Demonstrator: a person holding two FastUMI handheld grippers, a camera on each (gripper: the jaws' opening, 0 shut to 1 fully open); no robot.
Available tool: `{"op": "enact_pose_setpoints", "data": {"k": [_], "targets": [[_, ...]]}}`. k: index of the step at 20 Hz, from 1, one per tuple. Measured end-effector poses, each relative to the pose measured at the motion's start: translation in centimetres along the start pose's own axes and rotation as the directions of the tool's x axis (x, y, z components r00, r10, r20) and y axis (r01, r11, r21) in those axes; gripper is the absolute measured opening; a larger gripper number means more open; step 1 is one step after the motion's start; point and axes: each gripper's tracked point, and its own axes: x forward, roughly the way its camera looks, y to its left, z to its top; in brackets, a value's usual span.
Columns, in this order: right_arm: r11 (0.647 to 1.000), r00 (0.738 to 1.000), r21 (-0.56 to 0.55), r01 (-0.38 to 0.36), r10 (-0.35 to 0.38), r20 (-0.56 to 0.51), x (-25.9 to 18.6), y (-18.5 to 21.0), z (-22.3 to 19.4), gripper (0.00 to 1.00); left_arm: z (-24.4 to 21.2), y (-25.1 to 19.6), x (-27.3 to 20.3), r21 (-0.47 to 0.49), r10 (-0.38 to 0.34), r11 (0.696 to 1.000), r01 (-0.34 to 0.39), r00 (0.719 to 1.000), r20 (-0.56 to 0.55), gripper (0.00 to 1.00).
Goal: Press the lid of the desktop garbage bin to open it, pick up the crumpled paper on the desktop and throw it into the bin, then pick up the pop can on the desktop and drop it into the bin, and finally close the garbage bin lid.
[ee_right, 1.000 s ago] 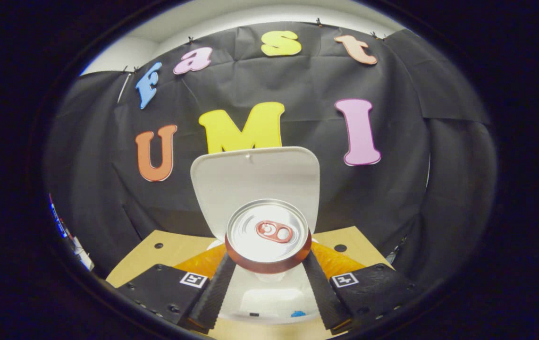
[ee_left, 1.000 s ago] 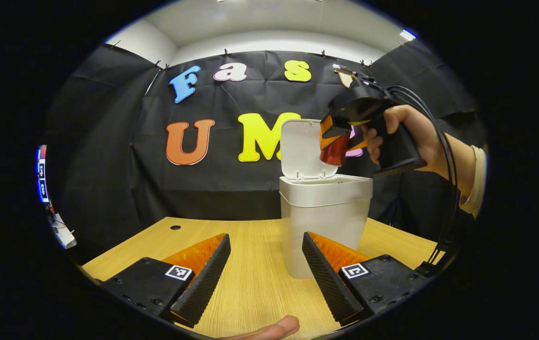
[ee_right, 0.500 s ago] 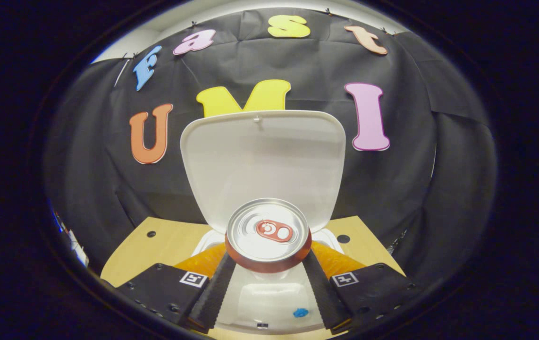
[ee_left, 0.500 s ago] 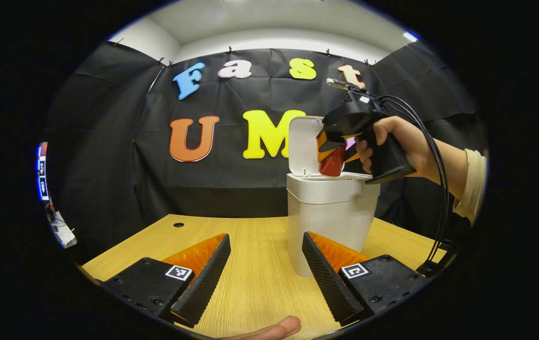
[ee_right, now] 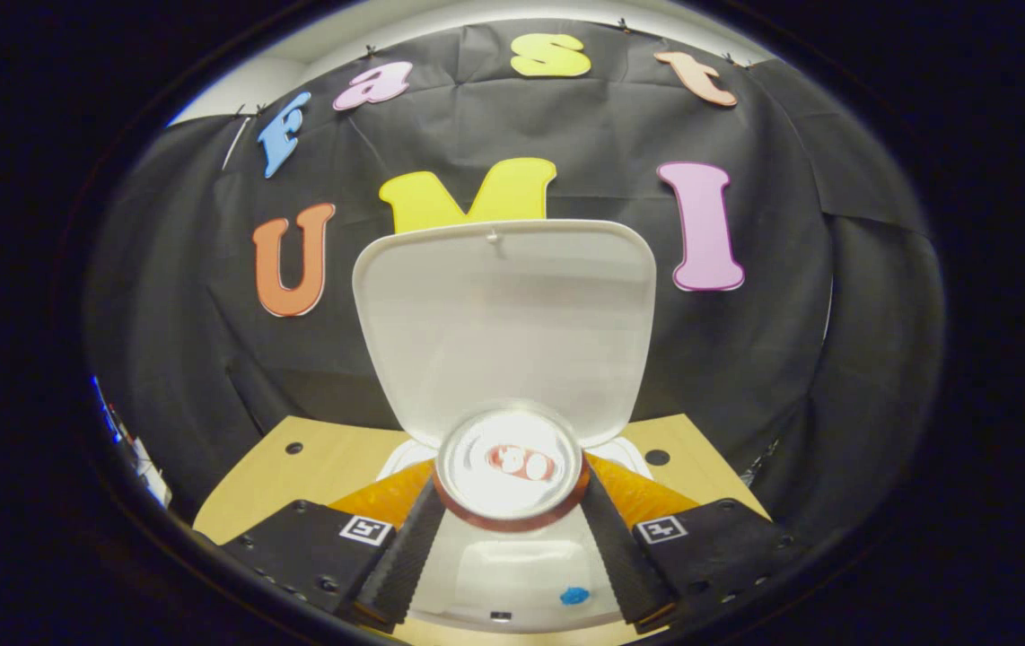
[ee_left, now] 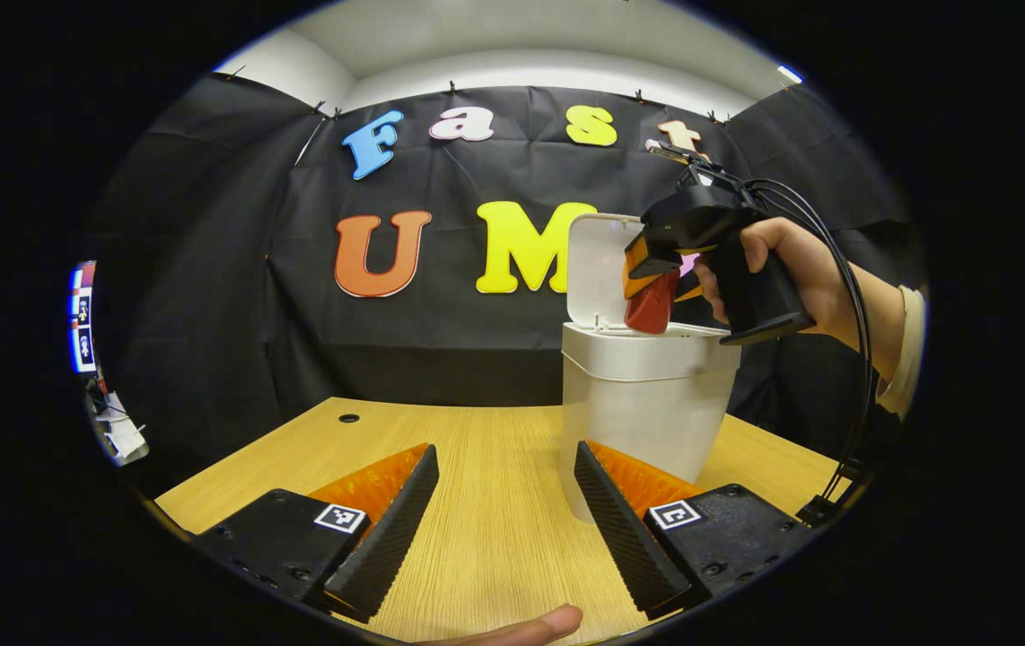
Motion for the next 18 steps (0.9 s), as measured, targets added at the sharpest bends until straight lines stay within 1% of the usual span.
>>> {"op": "enact_pose_setpoints", "data": {"k": [1,2,4,5,8,11,16,18], "targets": [[1.0,1.0,-0.008,-0.004,0.004,0.012,-0.3,0.0,0.3,0.84,0.0,-0.2,0.0,0.002,-0.007,1.0,0.007,1.0,-0.001,0.98],[1.0,1.0,-0.01,-0.011,0.011,0.027,-0.5,0.1,0.8,0.9,0.1,-0.3,0.0,0.004,-0.013,1.0,0.013,1.0,0.002,0.98],[0.999,0.998,-0.017,-0.029,0.03,0.057,-1.1,0.4,1.7,0.95,0.0,-0.4,-0.1,0.016,-0.016,1.0,0.016,1.0,-0.002,0.98],[0.999,0.997,-0.025,-0.034,0.036,0.069,-1.4,0.6,2.1,0.95,0.0,-0.2,-0.2,0.023,-0.013,1.0,0.013,1.0,0.0,0.99],[0.998,0.992,-0.041,-0.054,0.058,0.113,-2.6,1.0,4.0,0.95,0.1,0.1,-0.5,0.025,-0.012,1.0,0.012,1.0,0.003,0.99],[0.996,0.979,-0.043,-0.077,0.084,0.186,-4.1,1.8,6.9,0.95,0.2,0.5,-0.6,0.023,-0.006,1.0,0.006,1.0,0.005,0.99],[0.996,0.954,-0.066,-0.063,0.08,0.289,-5.6,3.2,12.1,0.95,0.2,1.1,-0.7,0.01,-0.015,1.0,0.015,1.0,-0.002,0.99],[0.998,0.942,-0.063,-0.028,0.048,0.331,-5.4,3.3,13.7,0.94,0.2,1.8,-0.7,0.001,-0.004,1.0,0.004,1.0,-0.001,0.99]]}}
